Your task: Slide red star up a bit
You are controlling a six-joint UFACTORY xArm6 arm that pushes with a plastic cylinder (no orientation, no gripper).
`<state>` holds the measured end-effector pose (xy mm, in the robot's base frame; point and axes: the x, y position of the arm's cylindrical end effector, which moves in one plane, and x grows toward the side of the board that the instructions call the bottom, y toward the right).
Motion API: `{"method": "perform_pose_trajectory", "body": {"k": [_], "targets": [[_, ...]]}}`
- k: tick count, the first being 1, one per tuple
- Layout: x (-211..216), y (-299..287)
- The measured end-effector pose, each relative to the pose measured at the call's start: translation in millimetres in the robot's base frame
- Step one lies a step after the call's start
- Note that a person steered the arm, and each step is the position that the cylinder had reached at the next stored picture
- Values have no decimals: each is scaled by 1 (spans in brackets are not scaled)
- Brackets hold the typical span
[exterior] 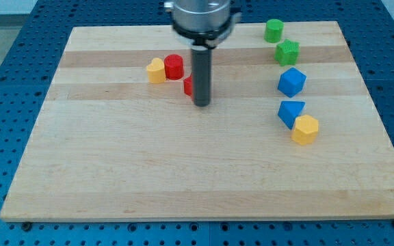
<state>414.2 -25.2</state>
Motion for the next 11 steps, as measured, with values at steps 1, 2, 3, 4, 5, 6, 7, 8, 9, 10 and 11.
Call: {"method": "perform_pose_trajectory", "body": {"k": [1, 2, 3, 4, 5, 6, 7, 8, 9, 10, 11], "targets": [[-14, -19], [-11, -19], [22, 15], [6, 36], [-18, 29], [-23, 9], [-23, -19], [-23, -47], [-6, -53], [42, -29], [94, 23]]}}
